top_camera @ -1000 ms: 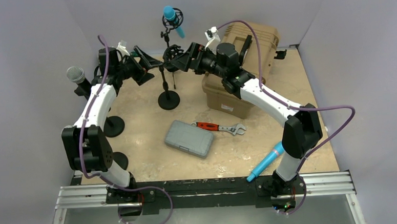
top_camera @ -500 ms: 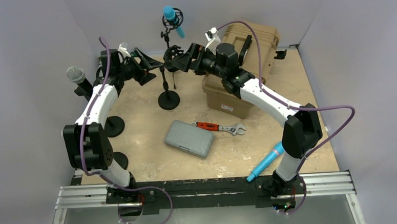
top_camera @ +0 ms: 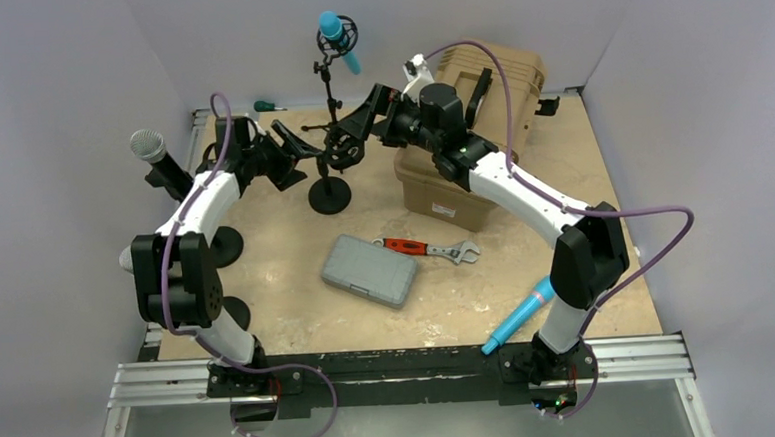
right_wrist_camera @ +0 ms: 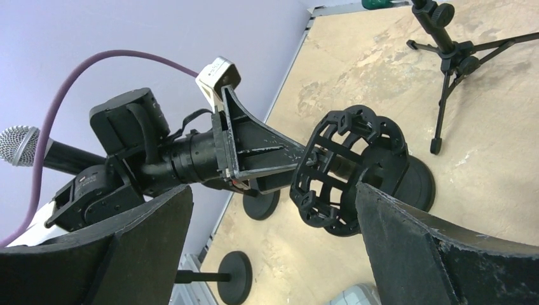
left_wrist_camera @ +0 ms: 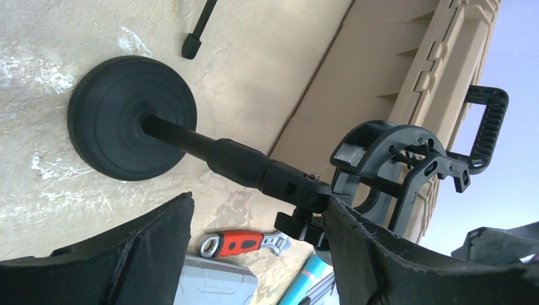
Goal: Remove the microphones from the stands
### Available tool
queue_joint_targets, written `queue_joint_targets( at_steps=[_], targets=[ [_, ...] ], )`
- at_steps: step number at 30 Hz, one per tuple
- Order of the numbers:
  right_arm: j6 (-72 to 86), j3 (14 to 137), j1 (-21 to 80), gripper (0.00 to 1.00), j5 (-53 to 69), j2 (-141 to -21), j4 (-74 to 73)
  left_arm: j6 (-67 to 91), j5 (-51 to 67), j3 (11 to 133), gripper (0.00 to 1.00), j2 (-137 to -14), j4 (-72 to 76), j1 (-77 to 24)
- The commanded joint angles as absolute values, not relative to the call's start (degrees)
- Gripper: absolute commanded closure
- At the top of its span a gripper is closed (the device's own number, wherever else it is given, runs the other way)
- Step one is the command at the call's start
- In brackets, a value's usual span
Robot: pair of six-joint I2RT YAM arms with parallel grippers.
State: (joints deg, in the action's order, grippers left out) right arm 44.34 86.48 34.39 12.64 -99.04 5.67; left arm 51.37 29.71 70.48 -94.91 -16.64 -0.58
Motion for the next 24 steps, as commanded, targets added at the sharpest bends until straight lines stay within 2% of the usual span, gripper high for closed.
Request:
queue_joint_targets(
  at_steps=[1, 5, 10, 15, 24],
  targets=[
    [42.2, 90.0, 34.5, 0.01, 11.6, -98.9, 4.9, 47.1, 21.6, 68.8, 0.27, -95.7, -25.1, -1.2],
    [38.4, 93.4, 35.2, 0.01, 11.0, -100.6, 1.0, 43.9, 19.8, 71.9, 0.21, -92.6, -27.8, -2.1],
    [30.5, 100.9, 37.1, 0.05, 3.9, -103.3, -9.5, 39.2, 15.1, 76.0, 0.1, -85.7, -31.8, -3.0],
    [25.5, 106.8, 39.2, 0.16, -0.8, -106.2, -15.9, 35.6, 12.6, 76.7, 0.06, -78.4, -31.5, -3.9],
    [18.4, 112.6, 43.7, 0.24, -4.7, -111.1, -18.6, 29.1, 6.0, 77.3, 0.06, -68.9, -31.7, -9.2]
  ],
)
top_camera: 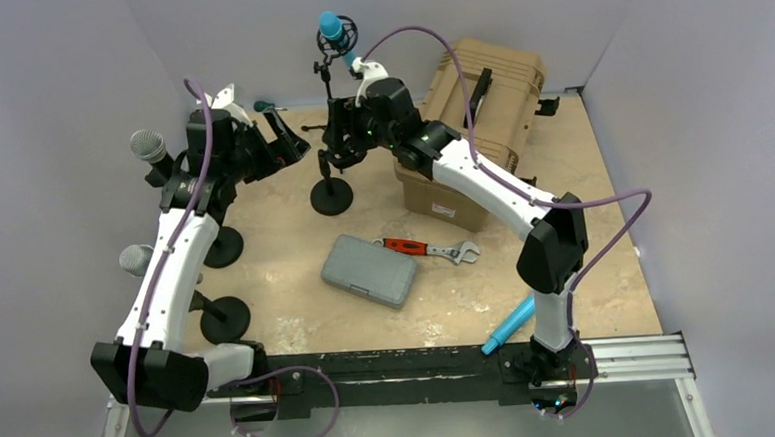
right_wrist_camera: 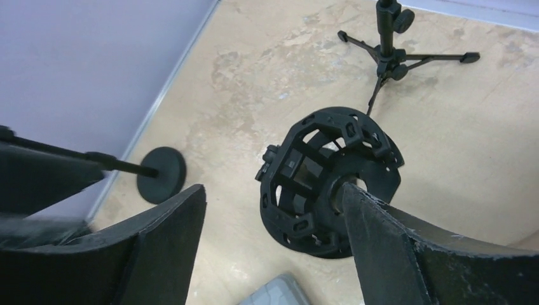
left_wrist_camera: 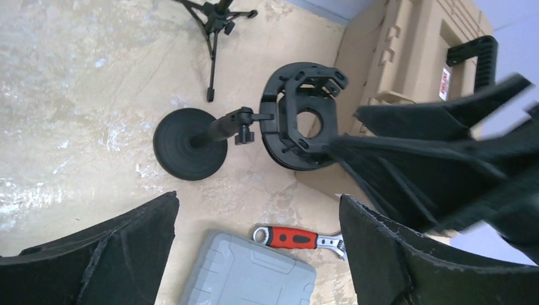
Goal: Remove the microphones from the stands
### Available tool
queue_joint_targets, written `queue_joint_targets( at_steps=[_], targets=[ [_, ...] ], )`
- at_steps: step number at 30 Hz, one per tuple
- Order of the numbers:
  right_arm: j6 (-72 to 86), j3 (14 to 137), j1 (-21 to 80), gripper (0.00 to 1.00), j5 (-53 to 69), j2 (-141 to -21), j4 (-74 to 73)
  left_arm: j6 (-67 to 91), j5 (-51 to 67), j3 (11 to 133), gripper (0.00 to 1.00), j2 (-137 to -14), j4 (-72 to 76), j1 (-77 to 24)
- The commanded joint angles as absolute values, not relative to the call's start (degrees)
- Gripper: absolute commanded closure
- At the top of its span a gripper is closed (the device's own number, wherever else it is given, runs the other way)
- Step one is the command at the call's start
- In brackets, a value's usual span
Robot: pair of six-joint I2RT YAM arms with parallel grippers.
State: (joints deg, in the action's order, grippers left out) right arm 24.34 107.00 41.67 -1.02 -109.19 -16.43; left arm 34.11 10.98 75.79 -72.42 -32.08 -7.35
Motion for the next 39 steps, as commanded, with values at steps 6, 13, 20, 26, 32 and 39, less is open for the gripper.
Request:
queue_joint_targets(
  at_steps=[6, 13, 20, 26, 32, 39],
  targets=[
    [14.4, 122.9, 48.0, 0.31, -18.8, -117.8, -26.0, 27.4, 3.1, 76.0, 0.06, -64.2, -30.1, -10.4],
    [10.9, 127.3, 51.7, 0.34, -32.9, -122.3, -30.0, 26.8, 0.6, 75.0, 0.07, -61.3, -29.4, -10.4],
    [7.0, 131.8, 54.9, 0.45, -39.7, -127.0, -32.2, 26.9, -1.6, 73.9, 0.08, -60.3, -28.7, -10.5],
    [4.9, 137.2, 56.1, 0.53, -44.0, -130.1, -36.2, 26.6, -3.6, 73.0, 0.09, -59.5, -28.1, -10.5],
    [3.0, 134.9, 56.2, 0.45, -38.8, -126.5, -34.8, 26.6, -3.7, 72.8, 0.09, -59.4, -27.9, -10.5],
    [-0.6, 135.3, 56.2, 0.48, -34.2, -127.5, -35.2, 26.6, -3.1, 73.1, 0.09, -59.5, -27.9, -10.5]
  ],
)
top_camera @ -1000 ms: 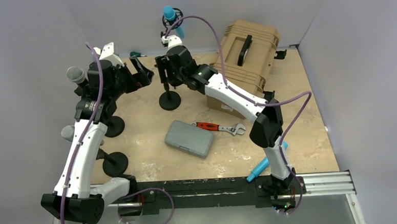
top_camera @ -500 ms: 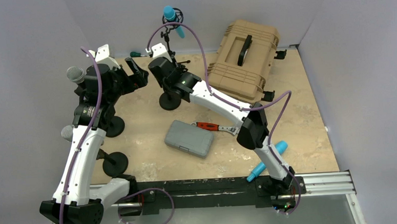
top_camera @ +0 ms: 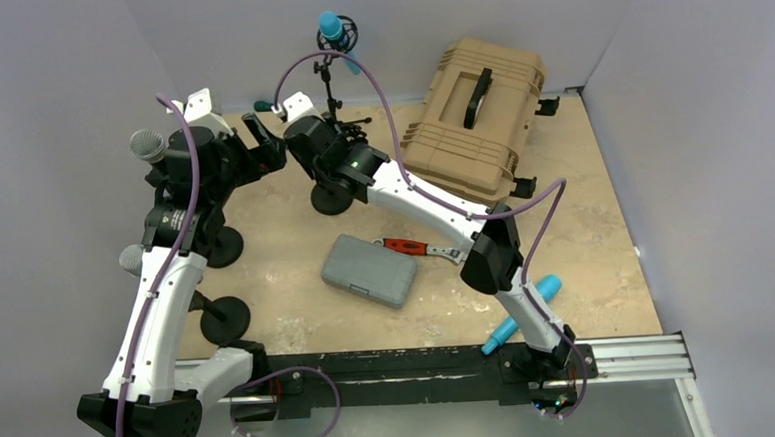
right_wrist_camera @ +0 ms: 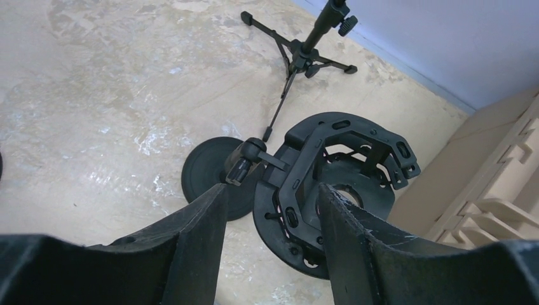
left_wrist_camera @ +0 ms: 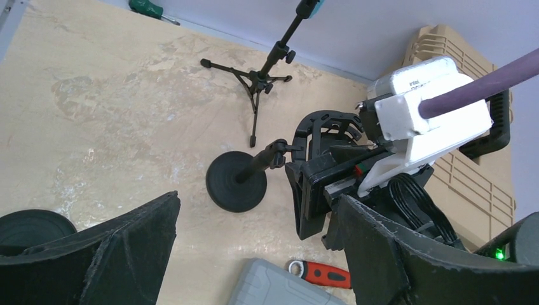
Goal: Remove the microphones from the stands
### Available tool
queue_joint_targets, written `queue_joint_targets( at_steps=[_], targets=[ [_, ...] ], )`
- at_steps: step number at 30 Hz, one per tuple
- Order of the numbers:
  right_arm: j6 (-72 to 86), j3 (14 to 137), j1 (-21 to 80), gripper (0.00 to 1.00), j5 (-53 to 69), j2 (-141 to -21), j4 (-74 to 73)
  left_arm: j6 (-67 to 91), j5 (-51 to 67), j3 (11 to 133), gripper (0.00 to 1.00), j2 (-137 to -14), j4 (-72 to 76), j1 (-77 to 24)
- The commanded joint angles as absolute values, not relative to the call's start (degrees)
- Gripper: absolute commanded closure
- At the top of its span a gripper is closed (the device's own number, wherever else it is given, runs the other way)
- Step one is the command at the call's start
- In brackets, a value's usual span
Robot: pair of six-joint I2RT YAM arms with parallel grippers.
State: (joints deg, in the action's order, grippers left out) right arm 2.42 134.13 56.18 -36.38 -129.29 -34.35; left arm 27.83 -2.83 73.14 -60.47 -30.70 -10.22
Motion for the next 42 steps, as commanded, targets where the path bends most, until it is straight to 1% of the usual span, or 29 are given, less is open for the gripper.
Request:
queue_joint_targets(
  at_steps=[1, 5, 11, 14, 17, 20, 29, 38, 42],
  targets=[
    [-1.4, 135.9, 56.2, 0.49, -34.8, -128.3, -35.3, 26.6, -3.2, 73.0, 0.09, -59.5, -27.9, -10.5],
    [-2.2, 137.9, 56.2, 0.53, -37.5, -131.1, -35.7, 26.5, -3.6, 73.0, 0.09, -59.8, -28.0, -10.5],
    [-3.7, 137.9, 56.2, 0.75, -44.7, -132.2, -33.6, 26.3, -3.7, 73.0, 0.09, -60.0, -28.1, -10.5],
    [-5.7, 137.5, 56.1, 0.82, -48.3, -131.9, -31.8, 26.4, -3.8, 73.1, 0.09, -60.0, -28.1, -10.5],
    [-7.3, 138.2, 55.4, 0.86, -49.9, -131.7, -31.1, 26.4, -3.9, 73.1, 0.09, -60.2, -28.2, -10.5],
    [-7.8, 138.8, 54.4, 1.0, -49.3, -131.2, -31.2, 26.4, -4.0, 73.1, 0.09, -60.2, -28.2, -10.5],
    [-8.2, 136.0, 51.1, 1.0, -48.8, -128.5, -29.4, 26.4, -3.9, 73.3, 0.09, -60.1, -28.4, -10.3],
    [-9.1, 134.5, 50.5, 1.0, -46.0, -126.1, -26.5, 26.6, -3.9, 73.3, 0.09, -59.8, -28.5, -10.0],
    [-6.7, 130.0, 50.6, 1.0, -44.6, -122.5, -25.2, 26.7, -3.5, 73.3, 0.09, -59.8, -28.4, -9.9]
  ],
)
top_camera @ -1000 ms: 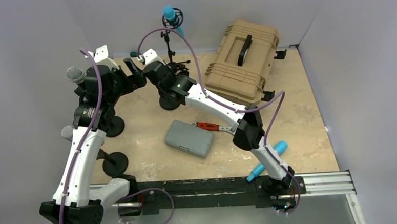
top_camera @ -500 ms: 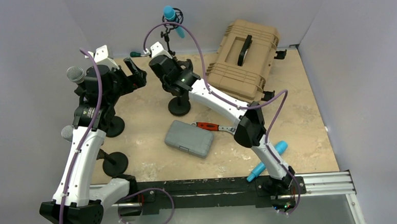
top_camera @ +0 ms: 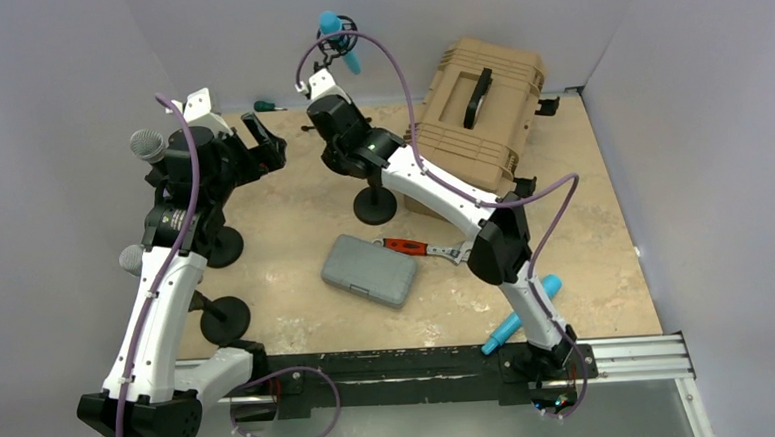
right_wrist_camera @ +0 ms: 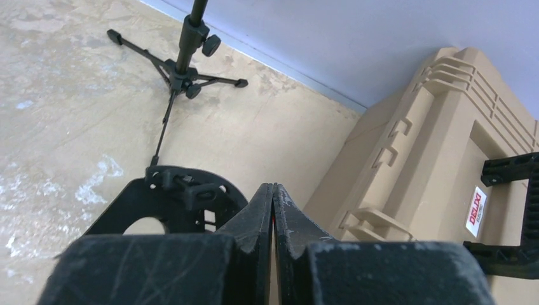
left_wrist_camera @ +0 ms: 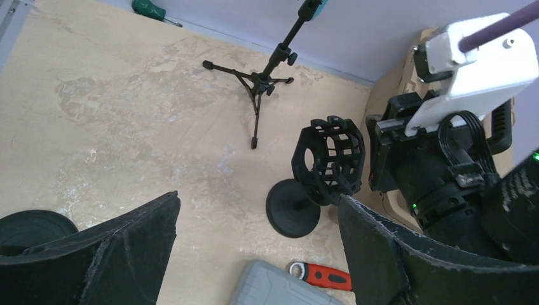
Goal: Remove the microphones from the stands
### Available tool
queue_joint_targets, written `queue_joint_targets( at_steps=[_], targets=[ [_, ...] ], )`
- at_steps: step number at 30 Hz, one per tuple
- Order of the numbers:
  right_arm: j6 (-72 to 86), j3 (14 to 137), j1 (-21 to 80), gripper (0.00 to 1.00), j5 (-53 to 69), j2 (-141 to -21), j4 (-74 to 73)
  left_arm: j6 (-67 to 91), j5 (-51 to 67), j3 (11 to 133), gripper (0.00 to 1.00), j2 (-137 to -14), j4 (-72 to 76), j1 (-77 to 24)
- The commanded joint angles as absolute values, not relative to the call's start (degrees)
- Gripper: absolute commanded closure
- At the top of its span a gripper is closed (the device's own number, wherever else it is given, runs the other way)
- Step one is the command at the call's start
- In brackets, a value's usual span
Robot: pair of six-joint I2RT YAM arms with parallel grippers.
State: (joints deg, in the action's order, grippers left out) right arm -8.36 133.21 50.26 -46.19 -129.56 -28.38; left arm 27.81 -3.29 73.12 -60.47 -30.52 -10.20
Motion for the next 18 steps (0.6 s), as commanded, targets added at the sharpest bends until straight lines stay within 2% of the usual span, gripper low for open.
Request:
queue_joint_targets(
  at_steps=[1, 4, 7, 9, 13, 16, 18],
  targets=[
    [-5.6, 128.2, 50.6, 1.0, -43.8, -121.1, -25.0, 26.8, -3.1, 73.3, 0.09, -59.8, -28.3, -9.9],
    [-2.4, 126.5, 50.6, 1.0, -41.2, -118.0, -24.7, 26.5, -0.5, 73.4, 0.07, -60.9, -27.5, -9.9],
    [1.6, 126.7, 50.7, 0.89, -38.6, -115.7, -26.6, 26.3, 4.6, 74.1, 0.04, -62.8, -26.8, -9.9],
    [4.0, 125.5, 50.6, 0.79, -37.0, -113.5, -27.4, 26.1, 8.6, 74.3, 0.04, -64.0, -25.5, -9.9],
    [7.0, 118.5, 50.5, 0.48, -33.1, -106.8, -25.8, 26.0, 14.4, 72.9, 0.03, -66.2, -20.3, -9.9],
    [8.5, 111.0, 50.0, 0.38, -29.5, -100.2, -23.1, 26.1, 14.1, 74.2, 0.03, -70.7, -17.8, -9.9],
    [9.4, 105.1, 49.2, 0.36, -25.4, -94.4, -19.9, 26.7, 13.7, 75.9, 0.04, -73.8, -15.1, -10.0]
  ],
)
